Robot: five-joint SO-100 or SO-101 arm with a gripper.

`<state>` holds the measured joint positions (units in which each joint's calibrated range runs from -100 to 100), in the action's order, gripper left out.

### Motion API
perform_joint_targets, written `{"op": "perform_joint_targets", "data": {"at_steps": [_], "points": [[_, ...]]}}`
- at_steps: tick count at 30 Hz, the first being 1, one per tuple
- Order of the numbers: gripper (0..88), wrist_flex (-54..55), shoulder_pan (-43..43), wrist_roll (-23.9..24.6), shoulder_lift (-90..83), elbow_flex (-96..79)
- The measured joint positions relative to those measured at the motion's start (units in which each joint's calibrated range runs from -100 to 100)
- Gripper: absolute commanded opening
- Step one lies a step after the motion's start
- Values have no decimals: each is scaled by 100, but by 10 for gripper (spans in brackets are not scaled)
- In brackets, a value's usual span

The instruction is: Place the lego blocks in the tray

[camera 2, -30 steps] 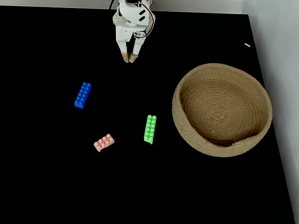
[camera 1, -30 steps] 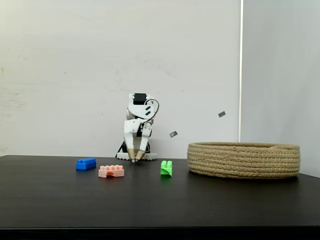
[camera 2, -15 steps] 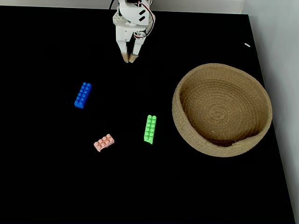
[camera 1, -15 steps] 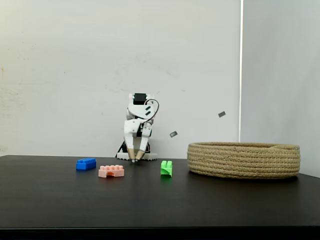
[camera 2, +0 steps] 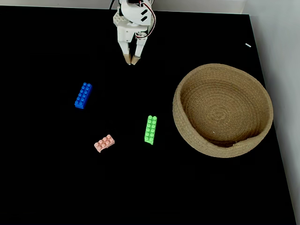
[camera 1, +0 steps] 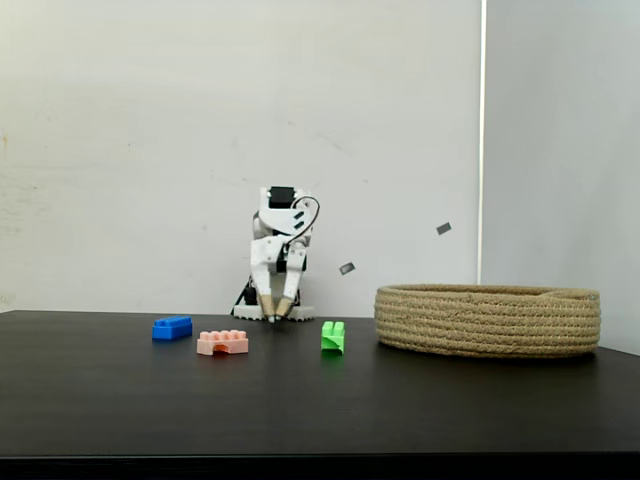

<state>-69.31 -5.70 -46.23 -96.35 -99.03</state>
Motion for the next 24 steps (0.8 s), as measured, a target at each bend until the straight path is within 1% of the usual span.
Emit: {"op": "perform_joint_targets", "data": {"at_steps": [2, 4, 7, 10, 11, 16, 20, 24], "points": [[12, 406, -57, 78, 331, 230], [97, 934, -106, 171, 823, 468], [104, 1770, -106, 400, 1713, 990], [162, 2363, -114, 586, 2740, 1829], [167, 2493, -114, 640, 3138, 2148], [217, 2761, -106, 791, 5013, 3650], [212, 2907, -106, 816, 6124, 4516], [207, 3110, -90, 684, 7099, 5135]]}}
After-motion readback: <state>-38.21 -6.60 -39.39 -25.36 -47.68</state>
